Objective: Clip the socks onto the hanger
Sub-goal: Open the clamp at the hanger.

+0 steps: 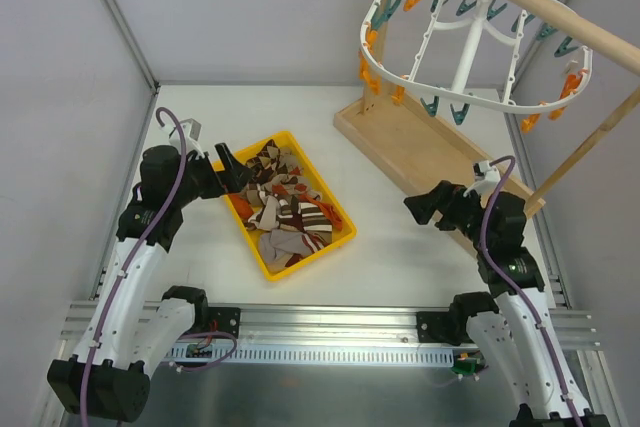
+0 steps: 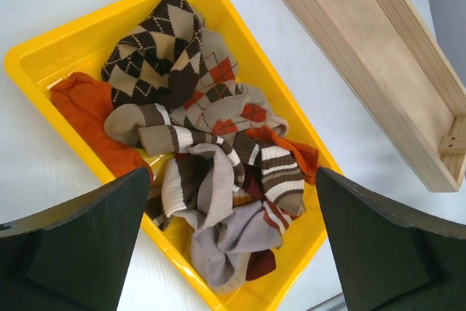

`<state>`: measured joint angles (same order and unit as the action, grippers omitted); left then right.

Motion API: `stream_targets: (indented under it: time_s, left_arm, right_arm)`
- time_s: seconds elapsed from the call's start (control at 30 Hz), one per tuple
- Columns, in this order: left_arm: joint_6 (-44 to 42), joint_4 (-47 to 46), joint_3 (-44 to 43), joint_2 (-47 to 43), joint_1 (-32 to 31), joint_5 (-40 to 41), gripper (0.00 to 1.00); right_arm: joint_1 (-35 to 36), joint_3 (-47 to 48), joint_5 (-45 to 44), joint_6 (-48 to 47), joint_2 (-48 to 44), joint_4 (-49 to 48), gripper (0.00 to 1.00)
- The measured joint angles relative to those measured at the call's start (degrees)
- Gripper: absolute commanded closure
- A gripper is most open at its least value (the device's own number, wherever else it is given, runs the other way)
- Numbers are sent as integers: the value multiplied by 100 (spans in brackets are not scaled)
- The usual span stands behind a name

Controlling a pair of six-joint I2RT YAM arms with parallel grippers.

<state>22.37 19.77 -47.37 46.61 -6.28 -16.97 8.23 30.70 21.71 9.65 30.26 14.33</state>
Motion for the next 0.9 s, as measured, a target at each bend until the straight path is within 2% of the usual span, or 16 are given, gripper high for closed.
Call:
stream_targets:
  time_s: [0.2,0.33,0.43,0.53,0.63,0.73,0.9]
  left_arm:
    - [-118,2,-15,4,0,109,1]
    - [-236,4,-120,122,0,87,1]
    - [-278,-9,-201,297,0,46,1]
    - [-319,-17,-214,461,0,31,1]
    - [-358,-11,-214,573,0,-20,1]
    - [-389,0,-214,546,0,-59,1]
    - [-442,2,-212,308,0,-55,1]
  right_arm:
    - [7,-9,-201,490,-9,-308,3]
    - [428,-7,-352,240,289,-398,1]
    - [1919,101,-1309,-332,533,-269,1]
    - [3818,610,-2778,-935,1047,-81,1]
    - [5235,1270,-4393,-1309,1882,-83,1]
    - [5984,1867,-5615,-1480,2719,-76,1]
    - [6358,2553,-6793,-1687,3375,-46,1]
